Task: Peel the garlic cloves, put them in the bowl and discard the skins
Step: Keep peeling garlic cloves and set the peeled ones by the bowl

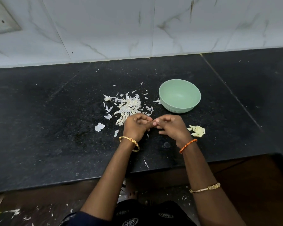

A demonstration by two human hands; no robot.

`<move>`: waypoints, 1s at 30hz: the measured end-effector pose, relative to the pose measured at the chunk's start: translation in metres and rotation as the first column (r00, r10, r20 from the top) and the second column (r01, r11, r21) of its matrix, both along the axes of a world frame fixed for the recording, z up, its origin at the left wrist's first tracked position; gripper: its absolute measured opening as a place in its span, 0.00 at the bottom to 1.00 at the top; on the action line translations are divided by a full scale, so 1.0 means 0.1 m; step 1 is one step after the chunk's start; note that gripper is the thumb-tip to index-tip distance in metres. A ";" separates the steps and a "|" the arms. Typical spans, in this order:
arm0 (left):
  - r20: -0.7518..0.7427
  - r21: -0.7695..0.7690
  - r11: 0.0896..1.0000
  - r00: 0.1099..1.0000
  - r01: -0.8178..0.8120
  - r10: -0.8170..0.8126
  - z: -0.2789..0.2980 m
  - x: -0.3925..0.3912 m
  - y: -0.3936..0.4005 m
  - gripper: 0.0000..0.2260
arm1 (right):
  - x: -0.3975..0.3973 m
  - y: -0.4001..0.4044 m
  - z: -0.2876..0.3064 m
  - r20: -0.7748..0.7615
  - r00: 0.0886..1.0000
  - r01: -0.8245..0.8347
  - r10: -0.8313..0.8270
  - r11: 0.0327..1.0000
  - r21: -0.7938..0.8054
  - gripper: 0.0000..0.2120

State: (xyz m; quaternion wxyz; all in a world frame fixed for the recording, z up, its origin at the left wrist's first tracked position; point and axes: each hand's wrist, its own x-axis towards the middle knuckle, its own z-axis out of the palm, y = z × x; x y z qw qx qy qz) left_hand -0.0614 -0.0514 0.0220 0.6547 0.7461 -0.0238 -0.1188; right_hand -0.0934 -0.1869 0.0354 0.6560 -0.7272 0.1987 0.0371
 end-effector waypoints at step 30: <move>0.174 0.487 0.863 0.952 0.137 -0.250 -0.12 -0.31 -1.09 0.09 | -0.54 -0.96 -0.26 0.216 0.845 0.529 -0.490 0.703 -0.475 0.07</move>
